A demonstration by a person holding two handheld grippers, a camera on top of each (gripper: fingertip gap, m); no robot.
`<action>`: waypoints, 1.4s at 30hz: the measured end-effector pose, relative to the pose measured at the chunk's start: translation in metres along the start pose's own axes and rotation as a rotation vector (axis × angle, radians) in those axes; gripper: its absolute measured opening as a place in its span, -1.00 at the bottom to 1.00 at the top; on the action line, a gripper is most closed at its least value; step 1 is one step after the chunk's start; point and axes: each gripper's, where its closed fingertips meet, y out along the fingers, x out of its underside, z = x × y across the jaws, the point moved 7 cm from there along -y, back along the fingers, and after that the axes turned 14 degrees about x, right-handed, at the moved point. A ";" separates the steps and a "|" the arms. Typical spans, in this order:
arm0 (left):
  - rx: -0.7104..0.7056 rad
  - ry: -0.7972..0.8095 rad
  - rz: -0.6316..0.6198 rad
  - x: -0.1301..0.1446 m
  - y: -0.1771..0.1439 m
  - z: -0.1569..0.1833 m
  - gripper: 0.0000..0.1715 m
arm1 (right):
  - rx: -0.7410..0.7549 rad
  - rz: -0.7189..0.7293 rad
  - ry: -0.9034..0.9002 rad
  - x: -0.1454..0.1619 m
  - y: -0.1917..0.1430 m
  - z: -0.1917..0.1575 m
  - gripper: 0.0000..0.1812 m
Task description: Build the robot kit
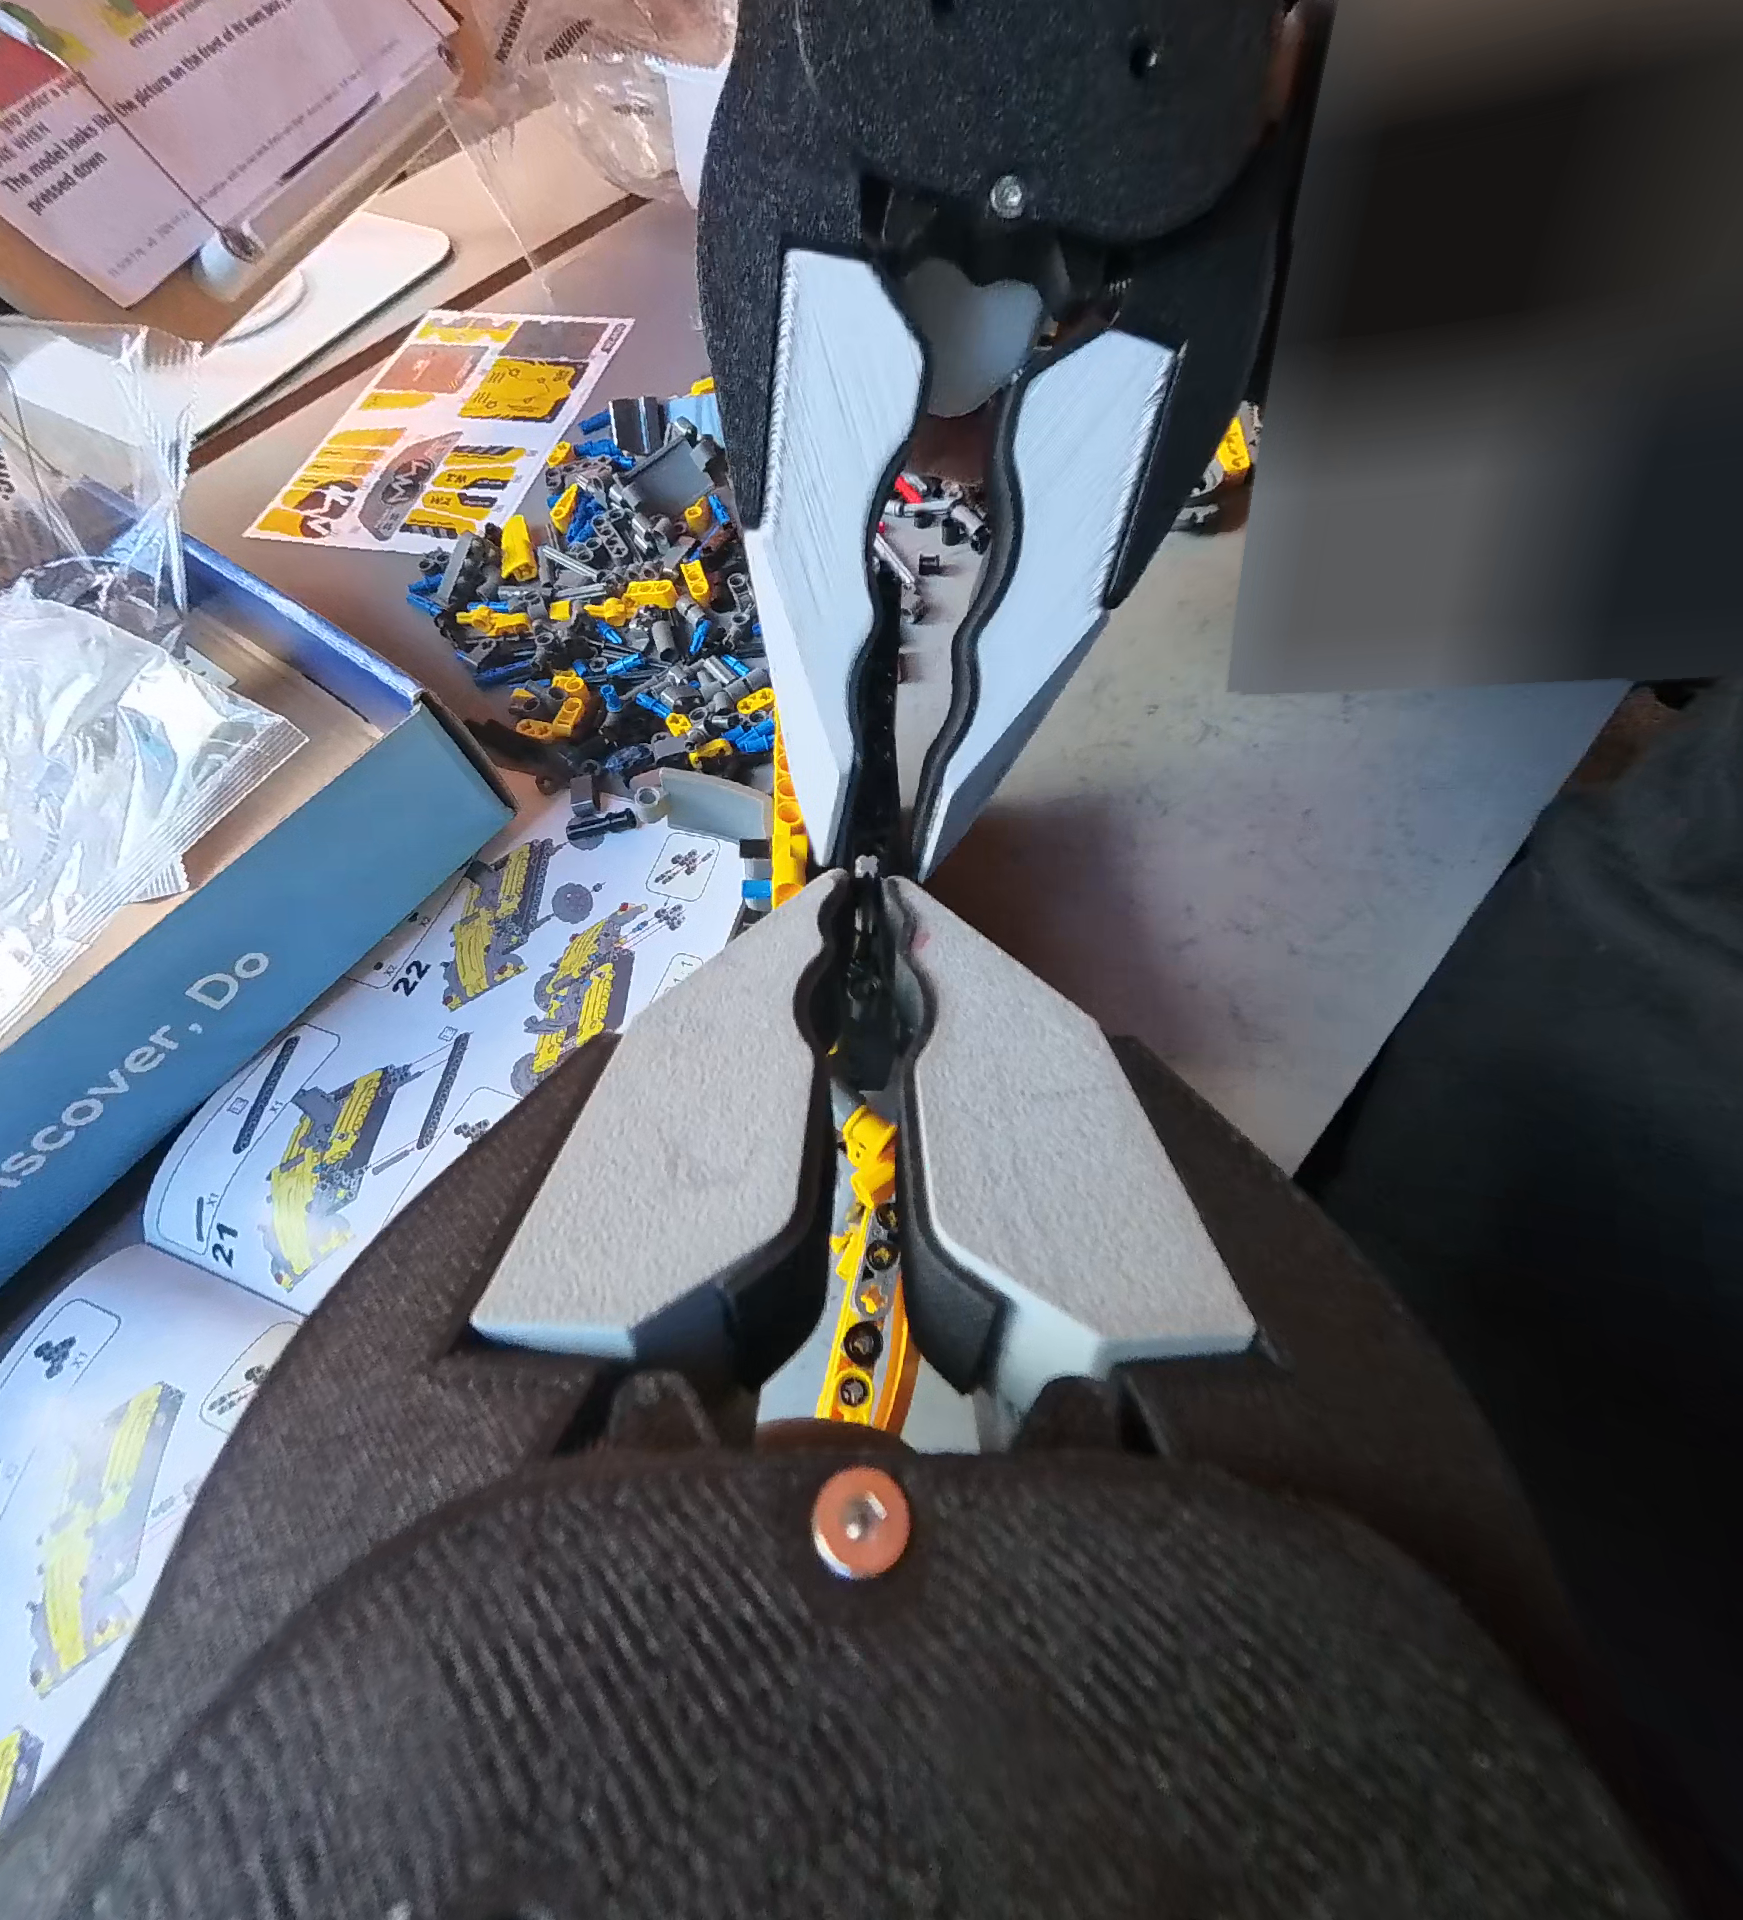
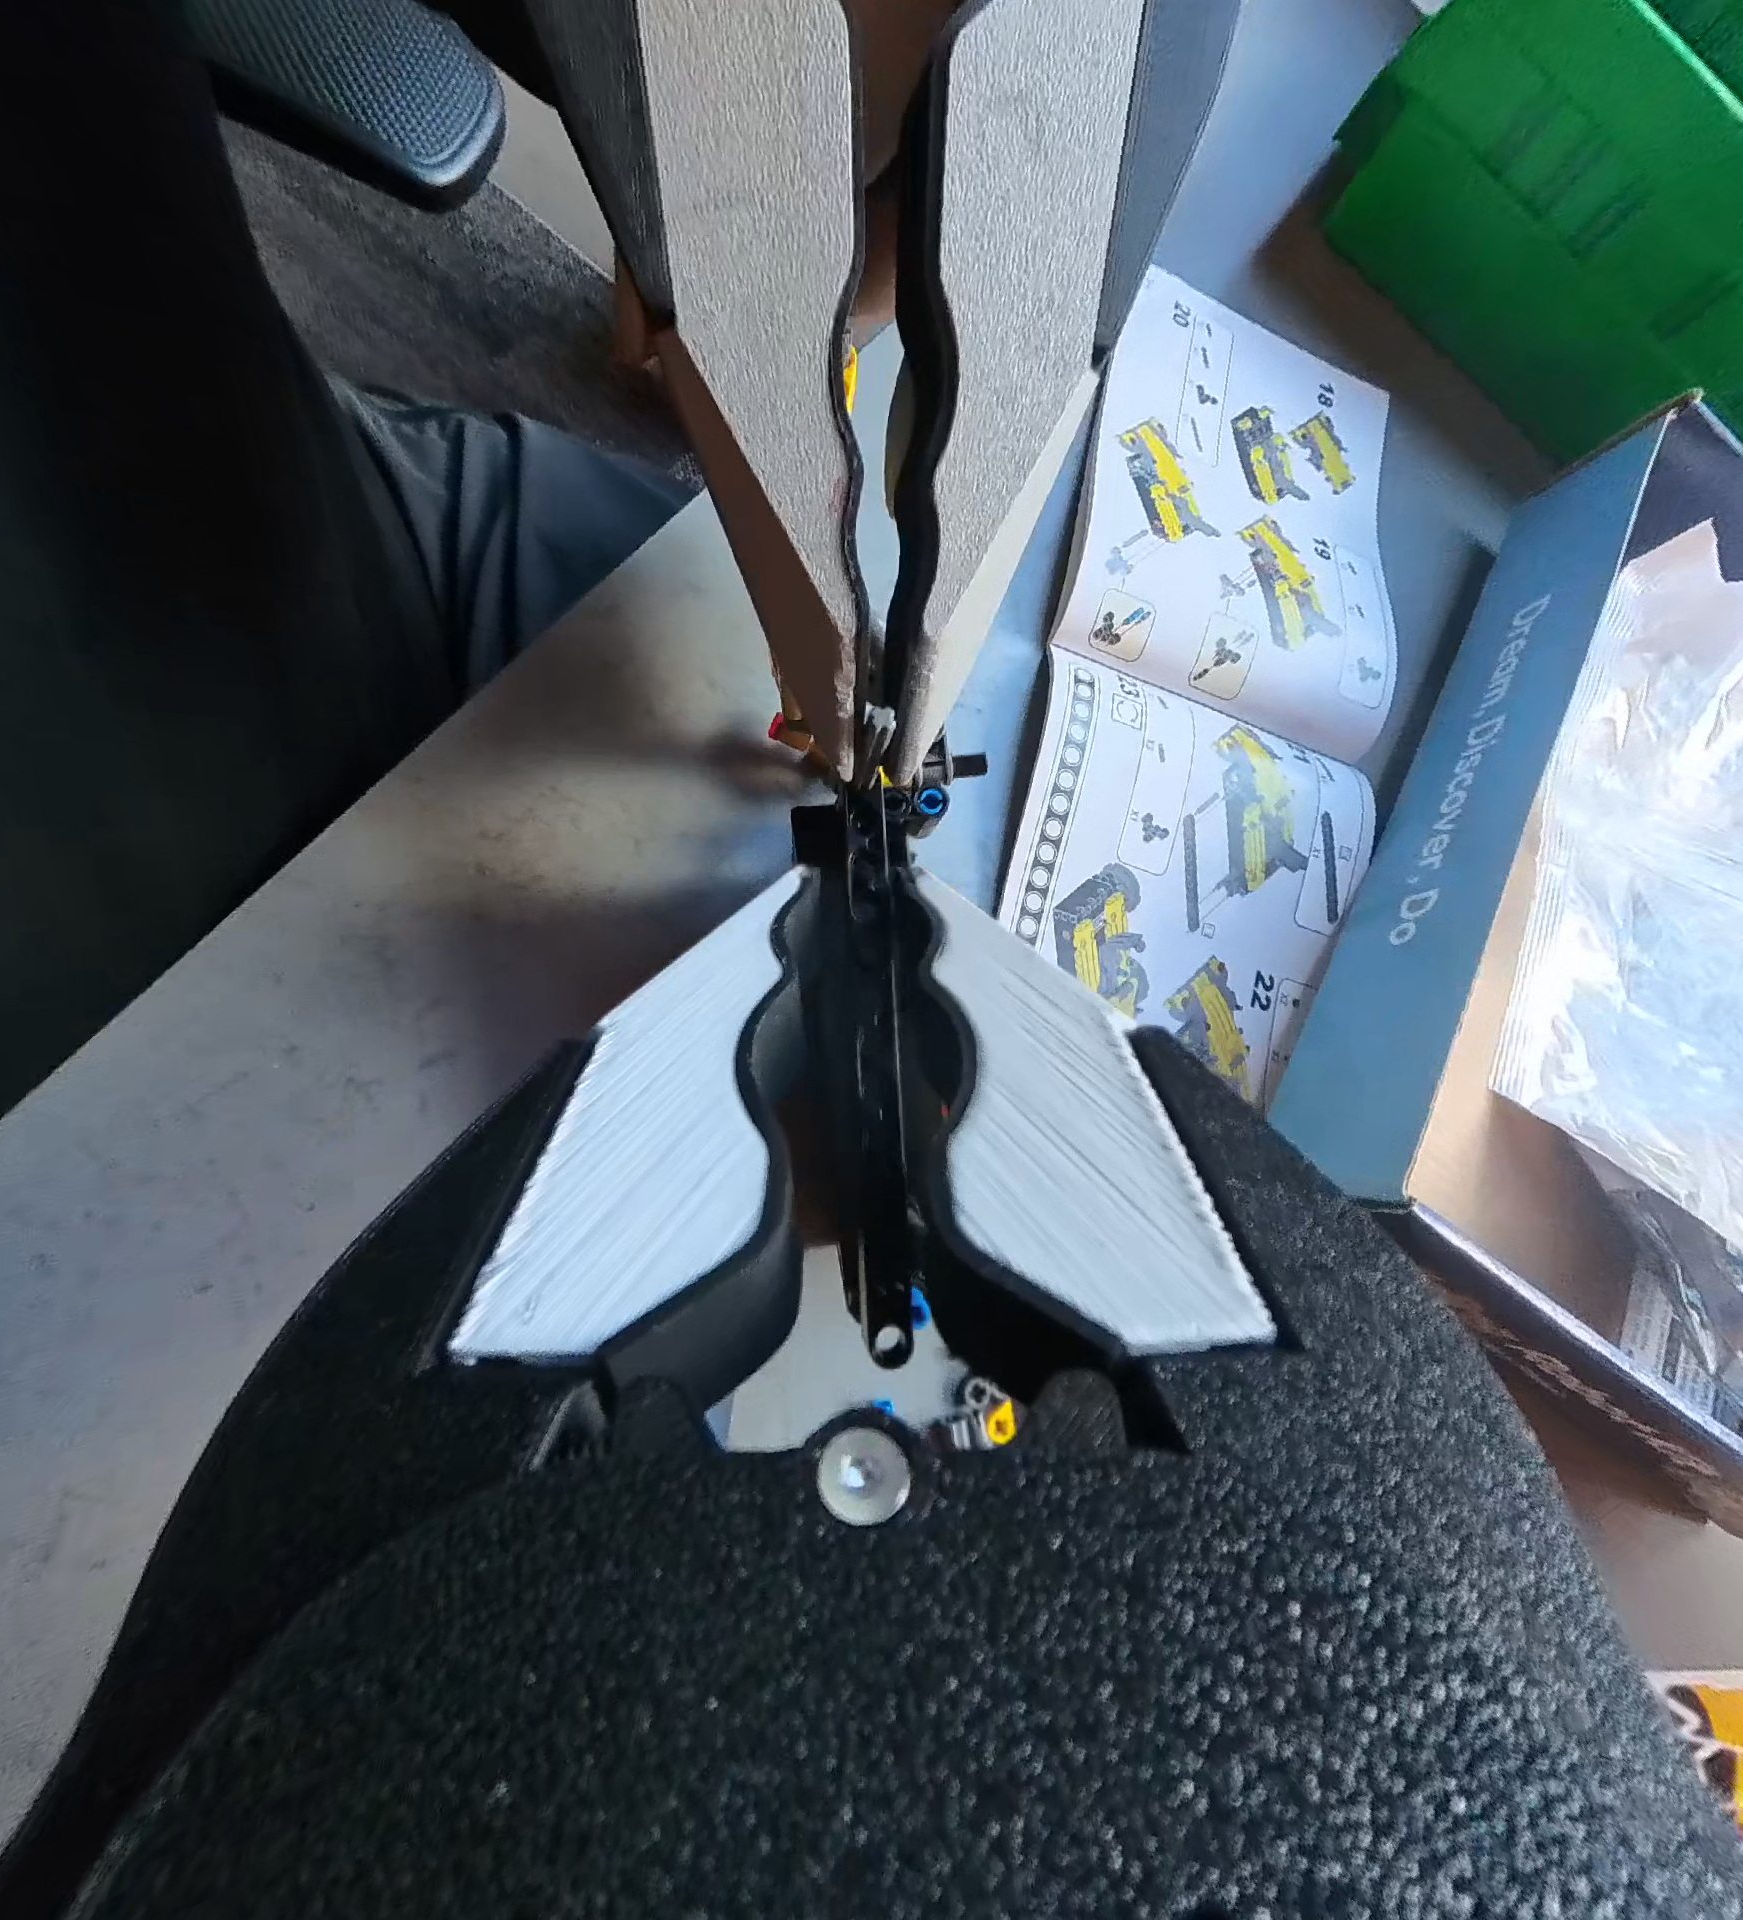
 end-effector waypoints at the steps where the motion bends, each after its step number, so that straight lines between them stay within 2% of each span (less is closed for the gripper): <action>1: 0.000 0.000 0.001 0.000 0.000 0.000 -0.99 | 0.002 0.014 0.003 -0.002 0.000 0.000 -0.85; 4: -0.001 0.003 0.002 0.000 0.000 0.000 -0.99 | 0.001 0.035 0.015 -0.007 0.001 0.000 -0.92; 10: 0.009 -0.008 0.013 0.001 -0.001 -0.001 -0.99 | 0.002 0.029 0.017 -0.006 0.002 0.000 -0.92; 21: 0.065 -0.135 0.065 0.003 -0.003 -0.014 -1.00 | -0.084 0.082 0.108 0.001 0.007 0.013 -0.92; 28: 0.076 -0.207 0.095 0.004 -0.006 -0.024 -0.99 | -0.103 0.053 0.089 -0.001 0.011 0.022 -0.92; 42: 0.057 -0.190 0.089 0.003 -0.005 -0.021 -0.99 | -0.093 0.068 0.038 -0.001 0.008 0.021 -0.92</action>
